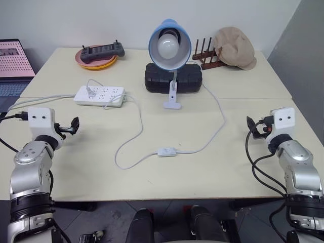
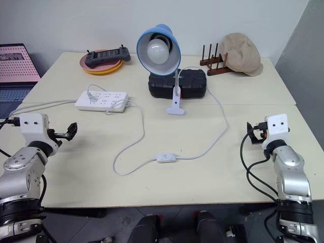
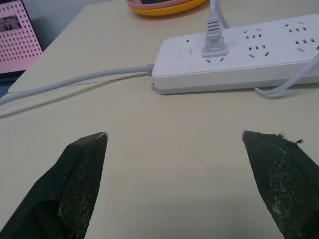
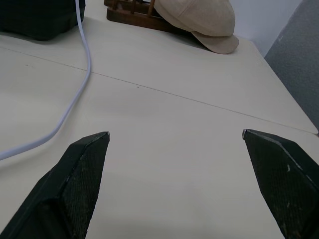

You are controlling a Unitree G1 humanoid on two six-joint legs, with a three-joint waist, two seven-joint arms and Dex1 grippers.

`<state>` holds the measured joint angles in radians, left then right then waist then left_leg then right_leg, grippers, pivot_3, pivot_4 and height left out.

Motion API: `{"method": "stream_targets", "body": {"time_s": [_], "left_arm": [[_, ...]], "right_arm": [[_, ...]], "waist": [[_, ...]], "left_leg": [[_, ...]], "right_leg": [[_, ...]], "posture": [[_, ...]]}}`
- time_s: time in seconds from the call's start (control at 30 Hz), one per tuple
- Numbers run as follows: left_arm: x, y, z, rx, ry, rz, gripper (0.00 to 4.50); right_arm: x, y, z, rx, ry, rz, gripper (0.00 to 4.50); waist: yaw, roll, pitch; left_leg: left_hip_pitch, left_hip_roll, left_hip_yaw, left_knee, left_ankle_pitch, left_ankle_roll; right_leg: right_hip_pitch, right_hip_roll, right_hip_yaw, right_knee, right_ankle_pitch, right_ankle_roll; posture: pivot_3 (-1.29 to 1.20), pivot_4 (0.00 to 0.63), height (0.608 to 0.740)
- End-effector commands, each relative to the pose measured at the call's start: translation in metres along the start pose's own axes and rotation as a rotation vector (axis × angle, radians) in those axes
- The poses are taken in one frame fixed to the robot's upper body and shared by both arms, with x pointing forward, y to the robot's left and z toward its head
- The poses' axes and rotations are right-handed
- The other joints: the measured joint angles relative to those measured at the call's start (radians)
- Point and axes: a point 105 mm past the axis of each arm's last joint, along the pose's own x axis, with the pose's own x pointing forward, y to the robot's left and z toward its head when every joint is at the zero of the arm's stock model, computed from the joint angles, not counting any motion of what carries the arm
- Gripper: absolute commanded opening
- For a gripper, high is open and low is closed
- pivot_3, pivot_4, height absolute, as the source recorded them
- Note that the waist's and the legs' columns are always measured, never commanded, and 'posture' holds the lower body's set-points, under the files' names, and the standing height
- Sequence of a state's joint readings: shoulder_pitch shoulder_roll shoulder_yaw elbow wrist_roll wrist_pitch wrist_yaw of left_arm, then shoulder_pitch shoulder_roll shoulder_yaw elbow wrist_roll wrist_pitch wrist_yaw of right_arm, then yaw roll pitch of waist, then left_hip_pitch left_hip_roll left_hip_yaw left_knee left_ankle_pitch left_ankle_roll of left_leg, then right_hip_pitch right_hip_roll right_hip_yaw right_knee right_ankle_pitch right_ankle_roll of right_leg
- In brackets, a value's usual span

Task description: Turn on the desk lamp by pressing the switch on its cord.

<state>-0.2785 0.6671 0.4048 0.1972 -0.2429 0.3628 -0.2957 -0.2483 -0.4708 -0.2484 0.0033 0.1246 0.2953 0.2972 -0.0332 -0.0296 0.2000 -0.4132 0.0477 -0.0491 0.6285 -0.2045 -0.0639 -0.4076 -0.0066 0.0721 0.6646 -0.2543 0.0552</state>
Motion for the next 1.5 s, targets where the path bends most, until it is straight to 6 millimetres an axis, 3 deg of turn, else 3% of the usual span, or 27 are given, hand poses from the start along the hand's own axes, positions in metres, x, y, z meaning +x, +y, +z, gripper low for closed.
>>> {"method": "stream_targets", "body": {"time_s": [0.03,0.3,0.5,0.7,0.83,0.93,1.13,1.27,1.5], "left_arm": [[-0.002,0.009,0.013,0.026,-0.036,0.022,4.5],[-0.006,0.011,0.022,0.033,-0.058,0.006,4.5],[-0.01,-0.007,0.029,0.114,-0.045,-0.116,4.5],[-0.038,-0.061,0.035,0.232,0.023,-0.549,4.5],[-0.078,-0.1,0.037,0.2,0.112,-0.897,4.5],[-0.101,-0.119,0.034,0.231,0.177,-1.066,4.5],[-0.112,-0.129,0.023,0.341,0.227,-1.13,4.5],[-0.115,-0.131,0.021,0.36,0.219,-1.139,4.5],[-0.116,-0.129,0.019,0.357,0.211,-1.132,4.5]], "right_arm": [[-0.002,0.0,0.015,-0.012,-0.051,0.004,4.48],[-0.002,0.008,0.021,-0.05,-0.066,0.08,4.48],[-0.003,0.037,0.037,-0.065,-0.099,0.315,4.48],[-0.026,0.092,0.05,-0.081,-0.052,0.839,4.48],[-0.038,0.122,0.047,-0.096,-0.003,1.073,4.48],[-0.046,0.15,0.043,-0.102,0.011,1.218,4.48],[-0.046,0.192,0.031,-0.139,0.014,1.356,4.48],[-0.037,0.214,0.031,-0.141,-0.007,1.396,4.48],[-0.03,0.229,0.032,-0.144,-0.019,1.436,4.48]], "waist": [[0.0,0.0,0.0],[0.0,0.0,0.0],[0.0,0.0,0.0],[-0.003,0.0,0.0],[-0.007,0.0,0.0],[-0.008,0.0,0.0],[-0.012,0.001,0.001],[-0.018,0.001,0.001],[-0.015,0.001,0.001]], "left_leg": [[0.0,0.0,0.0,0.0,0.0,0.0],[0.0,0.0,0.0,0.0,0.0,0.0],[0.0,0.0,0.0,0.0,0.0,0.0],[0.0,0.0,0.0,0.0,0.0,0.0],[0.0,0.001,0.0,-0.001,0.0,0.0],[-0.001,0.001,0.0,-0.001,0.0,0.0],[0.0,0.001,0.0,0.0,0.0,0.0],[-0.001,0.001,0.0,0.0,0.0,0.0],[-0.002,0.001,0.0,0.0,0.0,0.0]], "right_leg": [[0.0,0.0,0.0,0.0,0.0,0.0],[0.0,0.0,0.0,0.0,0.0,0.0],[0.0,0.0,0.0,0.0,0.0,0.0],[0.0,0.0,0.0,0.0,0.0,0.0],[0.0,0.0,0.0,-0.001,-0.002,-0.002],[-0.001,0.0,0.0,-0.001,-0.004,-0.005],[-0.001,0.001,0.0,0.0,-0.004,-0.006],[-0.002,0.001,0.0,0.0,-0.004,-0.006],[-0.003,0.001,-0.001,0.0,-0.003,-0.003]], "posture": [[0.0,0.15,0.74],[0.0,0.15,0.74],[0.0,0.15,0.74],[0.0,0.15,0.74],[0.0,0.15,0.74],[0.0,0.15,0.74],[0.0,0.15,0.74],[0.0,0.15,0.74],[0.0,0.15,0.74]]}}
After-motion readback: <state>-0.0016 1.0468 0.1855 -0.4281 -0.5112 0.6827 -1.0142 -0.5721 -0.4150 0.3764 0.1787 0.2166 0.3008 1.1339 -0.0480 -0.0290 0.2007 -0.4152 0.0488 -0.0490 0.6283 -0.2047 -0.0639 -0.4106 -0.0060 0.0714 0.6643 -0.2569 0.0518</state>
